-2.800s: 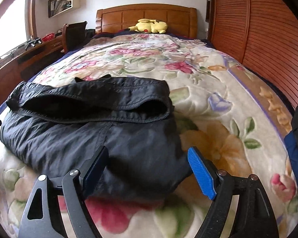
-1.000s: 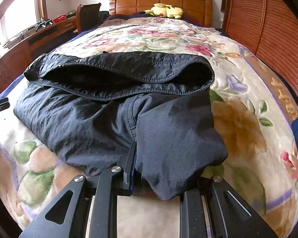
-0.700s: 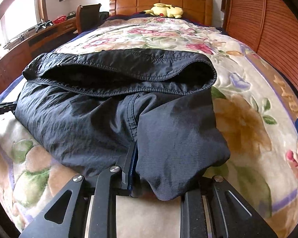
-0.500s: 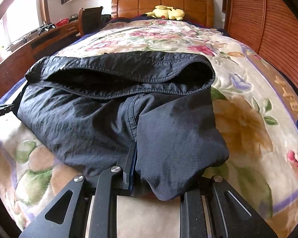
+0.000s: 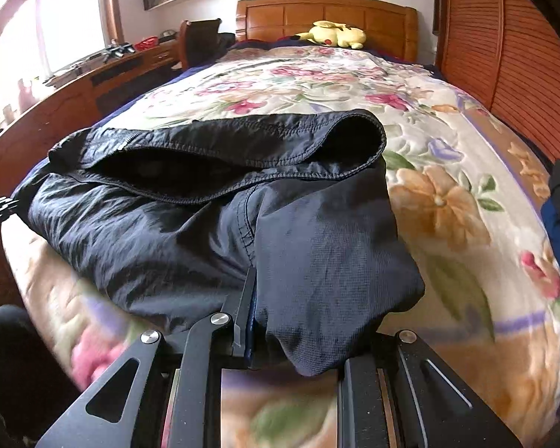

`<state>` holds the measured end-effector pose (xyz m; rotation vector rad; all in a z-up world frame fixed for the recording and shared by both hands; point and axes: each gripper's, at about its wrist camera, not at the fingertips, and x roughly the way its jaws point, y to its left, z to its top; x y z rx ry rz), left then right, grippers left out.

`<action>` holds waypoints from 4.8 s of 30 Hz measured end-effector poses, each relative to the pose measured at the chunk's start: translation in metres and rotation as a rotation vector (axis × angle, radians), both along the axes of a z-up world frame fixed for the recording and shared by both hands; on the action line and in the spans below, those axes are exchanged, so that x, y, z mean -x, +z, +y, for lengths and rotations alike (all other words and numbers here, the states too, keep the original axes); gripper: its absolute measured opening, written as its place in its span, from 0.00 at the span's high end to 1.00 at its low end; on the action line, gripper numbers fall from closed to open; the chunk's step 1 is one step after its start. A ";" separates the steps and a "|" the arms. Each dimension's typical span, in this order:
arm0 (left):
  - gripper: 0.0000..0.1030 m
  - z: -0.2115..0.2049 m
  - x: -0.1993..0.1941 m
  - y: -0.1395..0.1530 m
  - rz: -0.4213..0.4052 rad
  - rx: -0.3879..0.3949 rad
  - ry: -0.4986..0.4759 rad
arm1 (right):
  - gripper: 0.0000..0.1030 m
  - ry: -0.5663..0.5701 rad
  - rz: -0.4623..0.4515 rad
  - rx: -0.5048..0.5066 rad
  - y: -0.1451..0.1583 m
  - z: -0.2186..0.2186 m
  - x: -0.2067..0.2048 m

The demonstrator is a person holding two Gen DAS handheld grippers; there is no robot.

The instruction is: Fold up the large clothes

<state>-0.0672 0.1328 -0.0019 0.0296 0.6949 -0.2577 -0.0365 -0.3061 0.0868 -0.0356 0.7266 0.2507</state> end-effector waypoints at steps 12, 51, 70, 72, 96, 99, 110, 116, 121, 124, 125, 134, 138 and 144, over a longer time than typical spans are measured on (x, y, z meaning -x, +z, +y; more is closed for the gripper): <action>0.88 -0.007 0.030 -0.002 -0.005 -0.089 0.003 | 0.74 -0.016 -0.011 0.030 0.009 -0.001 0.040; 0.23 0.024 -0.076 -0.011 0.105 -0.220 0.053 | 0.20 0.074 -0.025 0.172 0.011 0.024 -0.032; 0.23 0.034 -0.173 0.022 0.042 -0.201 0.090 | 0.20 0.150 -0.008 0.278 0.020 0.050 -0.084; 0.23 0.036 -0.179 0.026 0.045 -0.179 0.094 | 0.32 0.170 0.004 0.319 0.021 0.055 -0.099; 0.23 0.005 -0.115 0.054 -0.063 -0.055 0.010 | 0.39 0.261 -0.105 0.122 0.041 0.083 -0.106; 0.23 0.005 -0.106 0.042 -0.044 -0.037 0.022 | 0.39 0.350 -0.046 0.101 0.025 0.106 -0.096; 0.23 0.003 -0.075 0.015 0.018 0.004 0.049 | 0.66 0.515 0.113 0.266 -0.037 0.166 -0.096; 0.23 -0.002 -0.069 0.017 0.010 -0.002 0.046 | 0.97 0.478 0.026 0.407 -0.028 0.188 -0.132; 0.23 -0.005 -0.067 0.015 0.020 0.013 0.048 | 0.97 0.326 -0.059 0.394 -0.003 0.192 -0.183; 0.23 -0.005 -0.066 0.013 0.026 0.019 0.052 | 0.53 0.243 -0.076 0.311 0.011 0.186 -0.207; 0.23 -0.006 -0.065 0.012 0.029 0.019 0.054 | 0.34 0.227 -0.090 0.275 0.015 0.182 -0.210; 0.23 -0.013 -0.058 0.013 0.026 0.022 0.030 | 0.30 0.073 -0.116 0.165 0.022 0.084 -0.176; 0.23 -0.023 -0.058 0.015 0.016 0.029 0.014 | 0.30 0.004 -0.028 0.175 0.002 0.039 -0.176; 0.23 -0.042 -0.063 0.021 0.012 0.018 0.004 | 0.30 -0.008 0.141 0.081 -0.051 0.004 -0.205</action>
